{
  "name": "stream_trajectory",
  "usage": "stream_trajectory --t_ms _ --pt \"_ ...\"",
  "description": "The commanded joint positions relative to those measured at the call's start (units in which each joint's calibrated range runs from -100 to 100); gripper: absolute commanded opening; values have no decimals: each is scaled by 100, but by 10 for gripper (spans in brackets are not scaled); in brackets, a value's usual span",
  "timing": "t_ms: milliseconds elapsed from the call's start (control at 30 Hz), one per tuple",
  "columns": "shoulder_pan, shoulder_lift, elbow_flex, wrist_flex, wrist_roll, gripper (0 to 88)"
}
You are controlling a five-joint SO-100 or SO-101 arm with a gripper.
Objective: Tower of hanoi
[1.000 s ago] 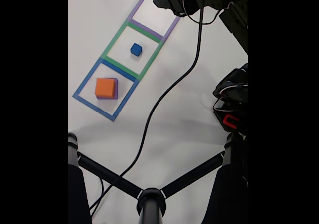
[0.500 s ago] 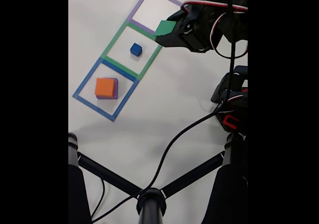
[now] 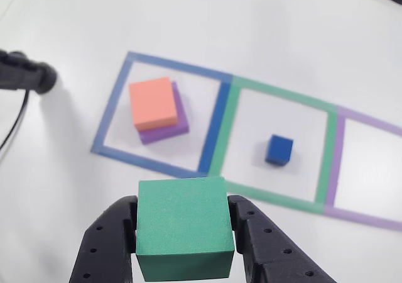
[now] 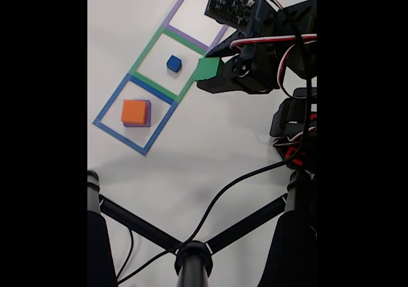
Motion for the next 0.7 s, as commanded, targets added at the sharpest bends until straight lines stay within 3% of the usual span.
stream_trajectory --t_ms 0,467,667 --pt "-135 -290 1087 -1291 59 69" --pt "-310 431 5122 -7248 59 73" --pt "-440 1280 5613 -8867 59 72"
